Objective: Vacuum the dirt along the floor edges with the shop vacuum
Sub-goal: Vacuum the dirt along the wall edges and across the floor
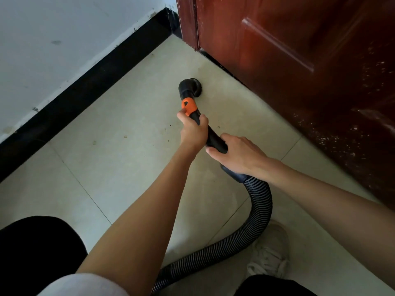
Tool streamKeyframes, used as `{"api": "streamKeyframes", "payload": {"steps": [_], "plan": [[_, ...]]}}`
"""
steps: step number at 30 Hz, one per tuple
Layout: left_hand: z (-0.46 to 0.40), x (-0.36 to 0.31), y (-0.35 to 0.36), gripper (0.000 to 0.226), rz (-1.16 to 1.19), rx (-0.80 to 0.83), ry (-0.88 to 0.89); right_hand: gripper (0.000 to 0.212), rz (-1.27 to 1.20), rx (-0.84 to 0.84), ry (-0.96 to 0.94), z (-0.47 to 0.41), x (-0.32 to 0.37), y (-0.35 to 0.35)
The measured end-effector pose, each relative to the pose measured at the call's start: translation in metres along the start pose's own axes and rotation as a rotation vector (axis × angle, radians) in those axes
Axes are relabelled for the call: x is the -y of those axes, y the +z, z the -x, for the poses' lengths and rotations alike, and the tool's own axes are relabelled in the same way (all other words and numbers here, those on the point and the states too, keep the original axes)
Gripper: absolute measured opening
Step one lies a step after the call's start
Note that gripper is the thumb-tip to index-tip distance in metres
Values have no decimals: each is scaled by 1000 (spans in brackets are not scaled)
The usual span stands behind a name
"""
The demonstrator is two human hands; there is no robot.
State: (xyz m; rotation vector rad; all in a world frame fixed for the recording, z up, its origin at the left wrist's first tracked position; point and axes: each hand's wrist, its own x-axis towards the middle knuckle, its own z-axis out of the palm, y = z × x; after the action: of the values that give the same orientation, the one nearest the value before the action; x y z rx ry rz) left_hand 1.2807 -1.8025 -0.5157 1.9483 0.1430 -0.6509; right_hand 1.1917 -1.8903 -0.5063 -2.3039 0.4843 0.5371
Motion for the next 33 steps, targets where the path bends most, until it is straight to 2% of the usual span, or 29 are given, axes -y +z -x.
{"api": "streamKeyframes", "payload": {"steps": [4, 8, 16, 19, 24, 33], "plan": [[14, 23, -27, 39, 67, -128, -42, 38, 97, 108, -84, 3, 16, 15], [40, 45, -54, 43, 148, -289, -166, 36, 151, 206, -190, 13, 39, 34], [101, 87, -70, 42, 196, -444, -304, 35, 327, 365, -317, 57, 52, 64], [112, 90, -76, 40, 200, -465, -319, 36, 352, 377, -329, 66, 58, 67], [109, 78, -93, 41, 163, -477, -346, 38, 201, 390, -266, 74, 74, 66], [111, 67, -88, 35, 158, -353, -357, 37, 216, 362, -179, 91, 75, 51]]}}
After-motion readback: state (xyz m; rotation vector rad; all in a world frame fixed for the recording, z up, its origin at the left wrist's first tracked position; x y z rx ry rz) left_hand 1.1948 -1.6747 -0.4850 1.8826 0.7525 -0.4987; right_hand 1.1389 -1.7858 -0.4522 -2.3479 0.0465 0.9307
